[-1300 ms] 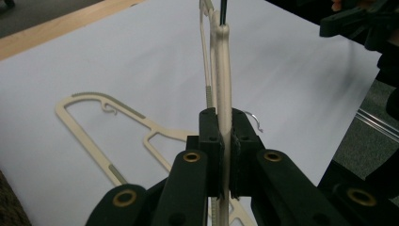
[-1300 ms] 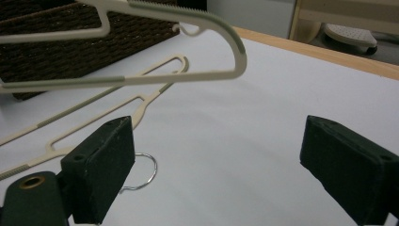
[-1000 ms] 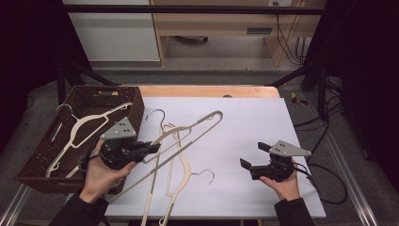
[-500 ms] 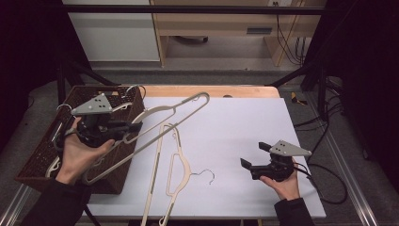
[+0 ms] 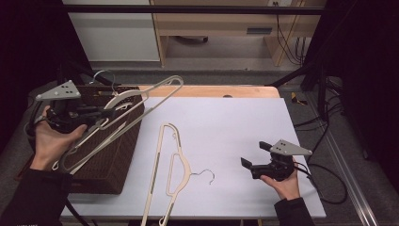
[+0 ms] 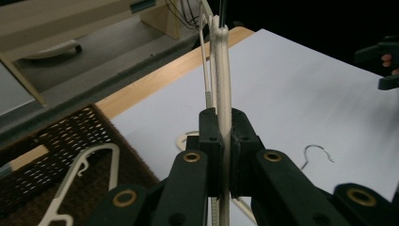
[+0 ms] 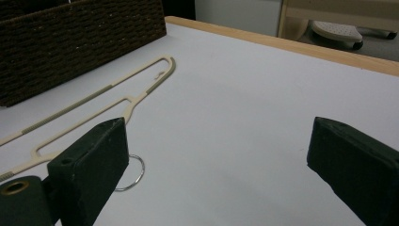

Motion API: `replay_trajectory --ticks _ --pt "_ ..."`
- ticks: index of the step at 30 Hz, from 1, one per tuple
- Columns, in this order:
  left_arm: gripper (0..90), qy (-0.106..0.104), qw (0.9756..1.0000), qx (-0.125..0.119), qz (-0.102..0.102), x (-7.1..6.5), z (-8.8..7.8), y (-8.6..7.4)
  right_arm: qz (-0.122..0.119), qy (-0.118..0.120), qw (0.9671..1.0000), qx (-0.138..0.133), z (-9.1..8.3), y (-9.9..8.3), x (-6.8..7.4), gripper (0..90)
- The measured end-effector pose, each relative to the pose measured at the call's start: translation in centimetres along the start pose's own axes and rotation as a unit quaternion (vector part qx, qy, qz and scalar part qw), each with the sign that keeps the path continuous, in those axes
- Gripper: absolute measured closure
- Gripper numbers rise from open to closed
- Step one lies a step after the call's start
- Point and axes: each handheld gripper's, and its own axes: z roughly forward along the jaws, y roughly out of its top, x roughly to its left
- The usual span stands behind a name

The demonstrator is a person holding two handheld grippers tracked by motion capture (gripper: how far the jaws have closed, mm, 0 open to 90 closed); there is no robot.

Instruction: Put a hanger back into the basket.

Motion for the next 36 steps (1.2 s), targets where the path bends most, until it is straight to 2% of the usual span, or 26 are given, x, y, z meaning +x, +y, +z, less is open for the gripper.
replay_trajectory --ticks 4,5,8,14,17,25,30,36 --pt "86.0 0.016 0.9998 -0.002 -0.011 1.7 -0.7 -1.0 -0.003 0.001 1.0000 0.003 0.1 0.0 0.0 6.0" --pt "86.0 0.022 0.9997 0.001 -0.014 2.5 -1.0 -1.5 -0.004 0.001 1.0000 0.002 0.2 0.0 0.0 6.0" --pt "86.0 0.032 0.9993 0.007 -0.017 3.7 -1.4 -2.2 -0.003 0.002 1.0000 0.003 0.1 0.0 0.0 5.9" --pt "86.0 0.052 0.9978 0.013 -0.040 6.0 -1.8 -4.0 -0.003 0.002 1.0000 0.002 0.1 0.0 0.1 5.6" --pt "86.0 0.062 0.9970 0.016 -0.043 7.0 -2.0 -4.6 -0.003 0.001 1.0000 0.003 0.3 0.0 0.1 5.5" --pt "86.0 0.054 0.9971 0.021 -0.049 9.3 -2.5 -6.1 -0.004 0.000 1.0000 0.004 0.3 0.0 0.1 5.5" --pt "86.0 0.058 0.9966 0.028 -0.051 9.9 -2.2 -6.8 -0.005 0.000 1.0000 0.005 0.2 0.0 0.1 5.6" --pt "86.0 0.057 0.9951 0.028 -0.076 11.0 -2.1 -8.5 -0.005 0.000 1.0000 0.004 0.2 0.0 0.1 5.6"
